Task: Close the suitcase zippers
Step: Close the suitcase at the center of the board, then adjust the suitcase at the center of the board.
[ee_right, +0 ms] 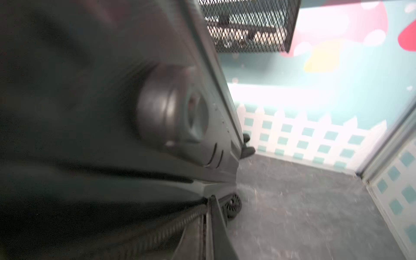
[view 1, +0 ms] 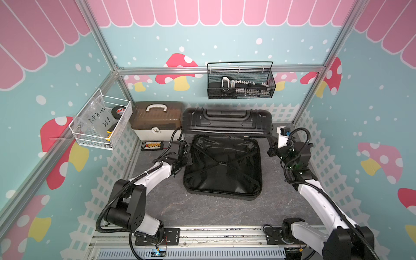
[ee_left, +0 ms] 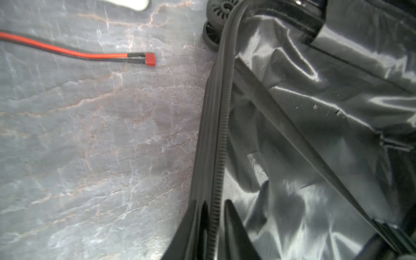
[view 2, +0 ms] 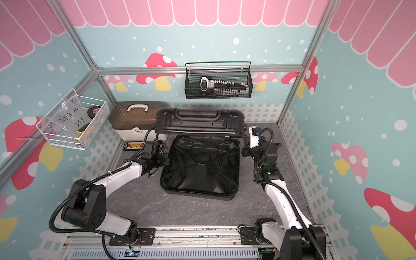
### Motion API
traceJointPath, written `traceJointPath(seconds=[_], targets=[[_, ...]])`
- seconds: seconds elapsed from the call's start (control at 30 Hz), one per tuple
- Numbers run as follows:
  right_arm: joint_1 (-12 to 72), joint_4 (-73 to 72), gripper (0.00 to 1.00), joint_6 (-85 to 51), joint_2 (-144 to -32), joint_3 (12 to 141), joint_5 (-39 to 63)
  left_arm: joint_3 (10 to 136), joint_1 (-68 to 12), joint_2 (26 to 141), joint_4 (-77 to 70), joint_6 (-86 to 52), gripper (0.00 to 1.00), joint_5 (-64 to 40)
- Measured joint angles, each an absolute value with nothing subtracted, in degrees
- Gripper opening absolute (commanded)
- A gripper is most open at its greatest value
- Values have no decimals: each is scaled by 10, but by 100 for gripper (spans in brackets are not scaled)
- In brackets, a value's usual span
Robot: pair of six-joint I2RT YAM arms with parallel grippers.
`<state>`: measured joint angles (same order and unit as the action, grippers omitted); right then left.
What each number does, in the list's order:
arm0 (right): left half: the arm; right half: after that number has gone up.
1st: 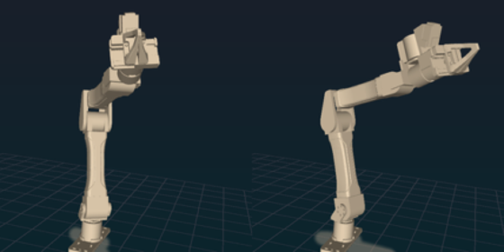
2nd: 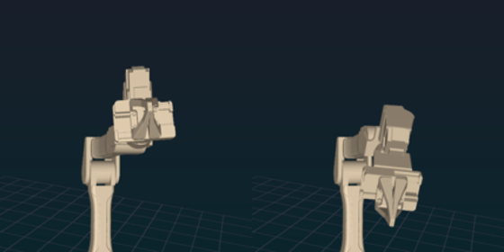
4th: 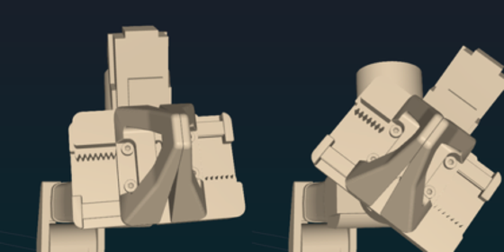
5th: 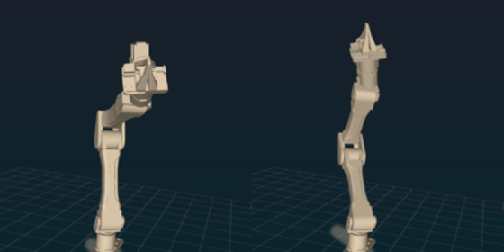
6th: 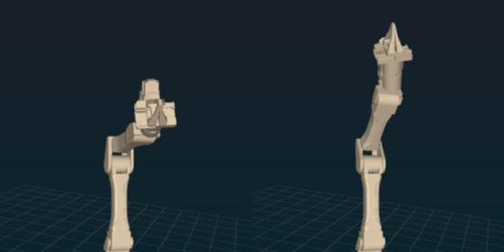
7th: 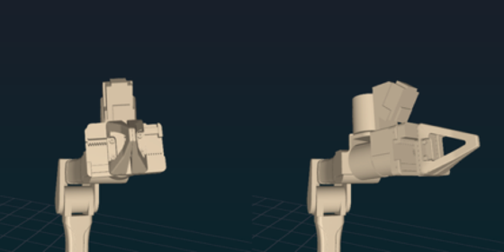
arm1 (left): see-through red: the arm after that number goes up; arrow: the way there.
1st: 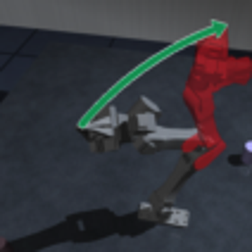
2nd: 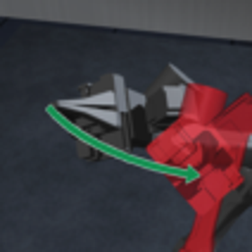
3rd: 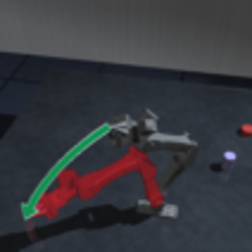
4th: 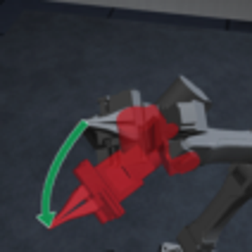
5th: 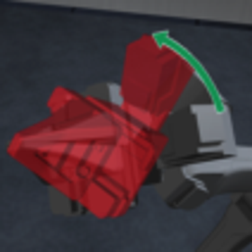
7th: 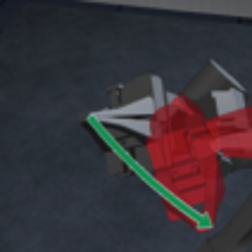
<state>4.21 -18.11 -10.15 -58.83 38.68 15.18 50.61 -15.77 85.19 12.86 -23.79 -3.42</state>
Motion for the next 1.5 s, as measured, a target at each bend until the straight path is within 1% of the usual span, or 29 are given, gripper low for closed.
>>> traceJointPath(seconds=[0.07,0.13,0.37,0.43,0.47,0.57,0.6,0.67,0.73,0.9,1.03,1.17,1.33,1.5], targets=[[43,-162,0,-109,-554,358,144,506,-158,834,136,-234,50,-22],[45,-152,0,-113,-528,336,131,506,-158,813,145,-229,56,-6],[45,-111,0,-124,-445,298,91,512,-158,756,170,-219,64,97],[45,-97,7,-126,-433,294,82,519,-158,749,183,-221,67,137],[45,-87,12,-128,-427,293,78,521,-158,745,188,-223,67,157],[44,-46,33,-135,-402,288,57,524,-158,729,209,-230,71,212],[43,-37,38,-142,-391,286,50,524,-158,724,215,-232,71,225],[41,-23,43,-151,-358,281,29,524,-158,707,229,-237,74,253],[41,-8,46,-163,-318,281,8,524,-158,686,242,-240,76,270],[41,44,46,-197,-250,280,-56,526,-159,627,274,-251,78,267],[41,103,47,-221,-262,271,-110,531,-170,602,309,-272,78,226],[41,140,49,-239,-323,262,-120,540,-203,594,351,-295,78,175],[41,143,51,-243,-399,245,-68,567,-257,590,400,-314,82,149],[36,116,51,-240,-427,223,-14,585,-280,573,448,-361,85,150]])
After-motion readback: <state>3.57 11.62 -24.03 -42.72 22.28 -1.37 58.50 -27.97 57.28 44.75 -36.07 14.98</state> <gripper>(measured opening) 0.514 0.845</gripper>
